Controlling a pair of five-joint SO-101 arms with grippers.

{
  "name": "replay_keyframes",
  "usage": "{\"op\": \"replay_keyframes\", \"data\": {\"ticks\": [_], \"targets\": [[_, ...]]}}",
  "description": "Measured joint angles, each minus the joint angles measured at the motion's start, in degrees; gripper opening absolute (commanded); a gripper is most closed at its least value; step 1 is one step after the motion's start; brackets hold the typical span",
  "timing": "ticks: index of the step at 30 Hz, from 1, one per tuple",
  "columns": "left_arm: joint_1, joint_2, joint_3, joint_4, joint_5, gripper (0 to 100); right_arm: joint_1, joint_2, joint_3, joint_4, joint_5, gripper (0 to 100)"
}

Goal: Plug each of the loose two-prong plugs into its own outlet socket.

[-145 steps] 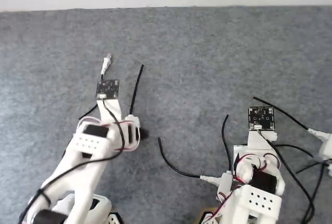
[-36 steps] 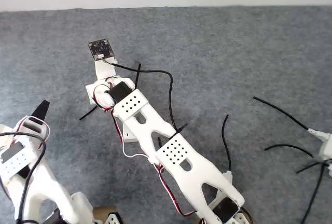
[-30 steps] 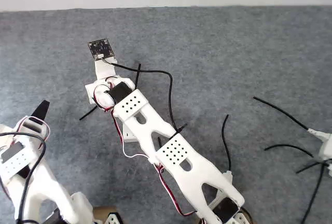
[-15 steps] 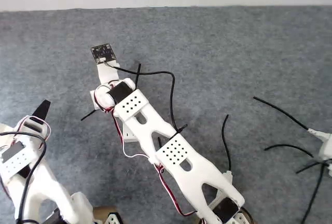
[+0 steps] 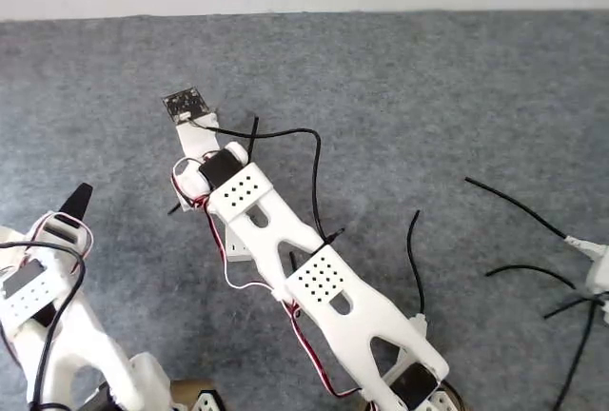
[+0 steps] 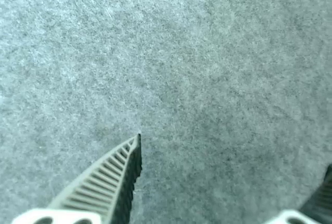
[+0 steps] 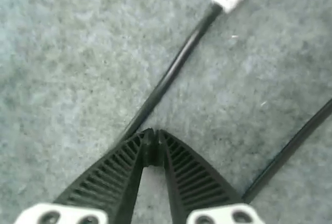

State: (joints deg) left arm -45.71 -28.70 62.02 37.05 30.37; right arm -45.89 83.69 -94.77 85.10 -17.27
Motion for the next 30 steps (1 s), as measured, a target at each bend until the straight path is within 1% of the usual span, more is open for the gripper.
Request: {"op": "replay_keyframes", "data": {"ticks": [2,6,8,10,12,15,19,24,30], "targets": [[0.44,0.0,0.0,0.0,0.0,49,-0.18,-0.62,0.0,0.53,0.0,3.0],[0.7,0.0,0.0,0.0,-0.53,49,-1.23,-1.32,0.09,0.88,-0.35,13.9],[1.05,0.0,0.0,0.0,-0.7,49,-2.2,-2.64,0.09,1.23,-3.52,18.7],[1.05,0.0,0.0,0.0,-0.88,49,-3.43,-3.69,0.09,1.23,-7.82,21.0],[1.58,0.0,0.0,0.0,-0.88,49,-4.31,-4.4,0.09,2.55,-11.43,21.4],[1.49,0.0,0.0,0.0,-0.88,49,-4.57,-5.01,0.09,4.92,-14.59,21.4],[1.85,0.0,0.0,0.0,-0.88,49,-5.27,-5.45,0.09,6.59,-16.62,21.3],[1.85,0.0,0.0,0.0,-0.88,49,-6.42,-5.98,0.09,6.33,-18.81,21.3],[1.85,0.0,0.0,0.0,-0.88,49,-6.42,-6.07,0.09,4.31,-19.16,21.3]]}}
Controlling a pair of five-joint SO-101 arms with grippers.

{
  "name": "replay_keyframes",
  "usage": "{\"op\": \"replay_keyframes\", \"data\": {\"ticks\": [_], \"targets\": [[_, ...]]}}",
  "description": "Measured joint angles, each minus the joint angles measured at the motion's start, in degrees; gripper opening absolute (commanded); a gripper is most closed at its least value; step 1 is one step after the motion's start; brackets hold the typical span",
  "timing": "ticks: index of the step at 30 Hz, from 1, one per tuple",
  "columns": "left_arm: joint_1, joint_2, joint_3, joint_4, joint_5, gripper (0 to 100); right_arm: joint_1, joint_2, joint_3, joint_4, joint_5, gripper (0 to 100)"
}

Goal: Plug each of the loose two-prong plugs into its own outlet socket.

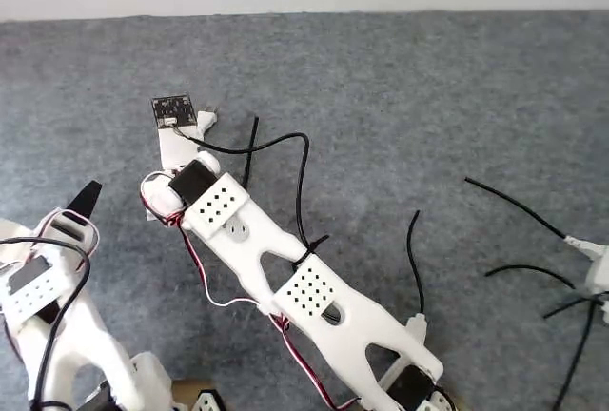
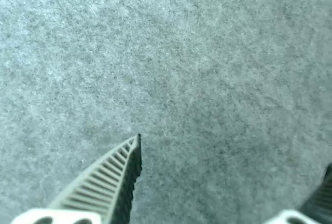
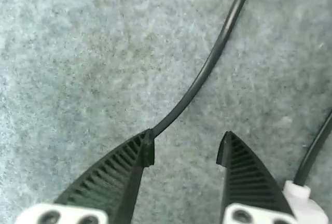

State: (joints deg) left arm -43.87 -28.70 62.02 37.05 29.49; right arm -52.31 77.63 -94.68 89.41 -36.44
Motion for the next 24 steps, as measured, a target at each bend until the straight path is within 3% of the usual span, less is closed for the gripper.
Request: {"op": "replay_keyframes", "data": {"ticks": [24], "targets": [[0.62,0.0,0.09,-2.81,-2.46,49,-0.09,-1.41,0.0,0.35,-5.1,21.2]]}}
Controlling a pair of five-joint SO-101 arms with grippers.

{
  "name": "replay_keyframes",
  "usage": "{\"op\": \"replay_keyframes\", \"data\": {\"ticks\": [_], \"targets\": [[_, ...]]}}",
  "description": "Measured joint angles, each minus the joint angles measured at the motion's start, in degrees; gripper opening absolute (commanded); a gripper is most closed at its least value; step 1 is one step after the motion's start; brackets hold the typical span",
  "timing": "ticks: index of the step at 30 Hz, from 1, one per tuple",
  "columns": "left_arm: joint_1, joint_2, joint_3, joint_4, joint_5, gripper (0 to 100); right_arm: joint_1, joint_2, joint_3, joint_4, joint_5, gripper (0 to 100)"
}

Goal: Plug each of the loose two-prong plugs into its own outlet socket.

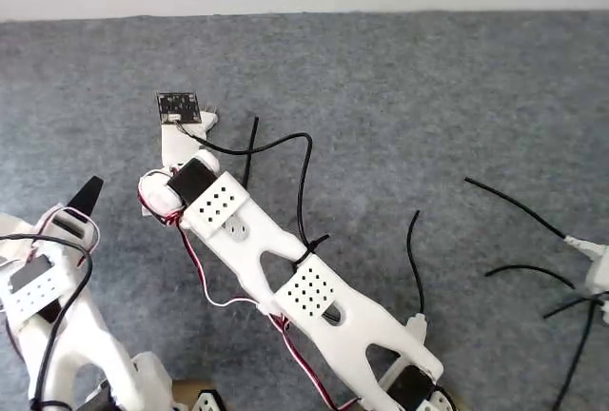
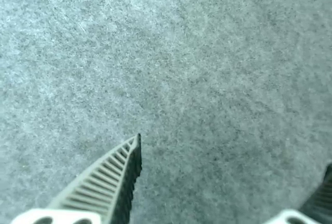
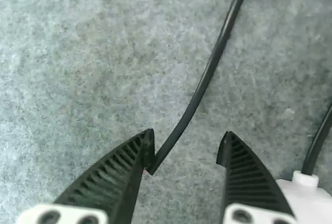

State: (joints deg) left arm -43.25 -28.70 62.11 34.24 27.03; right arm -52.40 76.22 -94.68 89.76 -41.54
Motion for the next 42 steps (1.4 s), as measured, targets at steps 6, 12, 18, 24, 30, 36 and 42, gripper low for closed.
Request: {"op": "replay_keyframes", "data": {"ticks": [6,12,18,24,30,36,42], "targets": [[-0.7,0.0,0.0,0.0,-0.26,49,0.0,0.0,0.0,0.0,0.0,21.2],[-4.66,0.0,0.0,-1.58,-0.26,49,0.0,1.58,0.0,0.18,0.0,21.2],[-4.84,0.0,0.0,-1.76,-0.26,49,0.0,3.25,0.09,-0.09,0.0,21.2],[-4.92,0.0,0.0,-1.76,-0.26,49,0.0,3.25,0.09,-0.62,0.0,20.5],[-4.92,0.0,0.0,-1.76,-0.26,49,0.0,3.25,0.09,-1.05,0.0,2.0],[-4.92,0.0,0.0,-1.76,-0.26,49,0.44,3.25,0.09,-2.37,0.0,0.8],[-4.92,0.0,0.0,-1.76,-0.26,49,0.7,3.25,0.09,-1.93,0.0,0.9]]}}
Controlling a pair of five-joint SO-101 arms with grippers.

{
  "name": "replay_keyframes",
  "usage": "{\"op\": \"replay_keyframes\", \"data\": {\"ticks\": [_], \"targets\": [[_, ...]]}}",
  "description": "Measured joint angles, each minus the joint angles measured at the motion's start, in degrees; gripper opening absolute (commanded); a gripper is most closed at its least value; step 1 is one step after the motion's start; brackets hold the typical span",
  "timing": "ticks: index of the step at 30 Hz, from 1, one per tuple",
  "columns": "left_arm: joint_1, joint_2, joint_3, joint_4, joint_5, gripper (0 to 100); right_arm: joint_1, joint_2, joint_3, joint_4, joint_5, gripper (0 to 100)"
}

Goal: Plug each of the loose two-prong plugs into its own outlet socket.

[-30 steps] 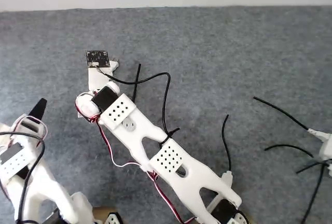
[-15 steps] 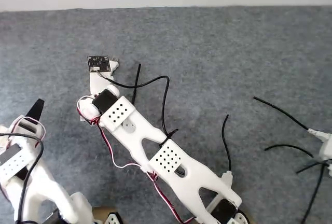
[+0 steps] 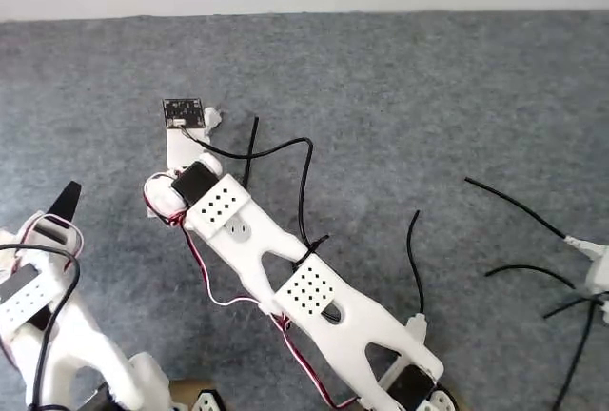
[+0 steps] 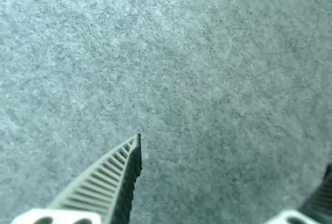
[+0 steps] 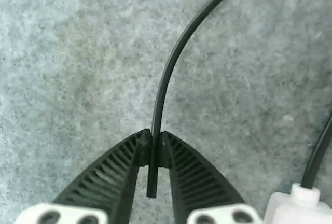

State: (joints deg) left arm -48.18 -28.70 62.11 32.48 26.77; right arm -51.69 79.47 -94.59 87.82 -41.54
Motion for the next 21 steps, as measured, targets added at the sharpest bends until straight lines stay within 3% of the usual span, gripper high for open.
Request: {"op": "replay_keyframes", "data": {"ticks": [6,14,21], "targets": [[0.62,0.0,0.0,0.0,0.0,49,0.0,0.0,0.0,5.01,3.16,0.9],[2.02,0.0,1.32,-4.31,0.0,49,-2.46,-5.89,0.0,12.66,17.67,0.8],[2.46,0.0,1.32,-4.84,0.0,49,-1.49,-13.98,0.79,12.66,19.6,0.8]]}}
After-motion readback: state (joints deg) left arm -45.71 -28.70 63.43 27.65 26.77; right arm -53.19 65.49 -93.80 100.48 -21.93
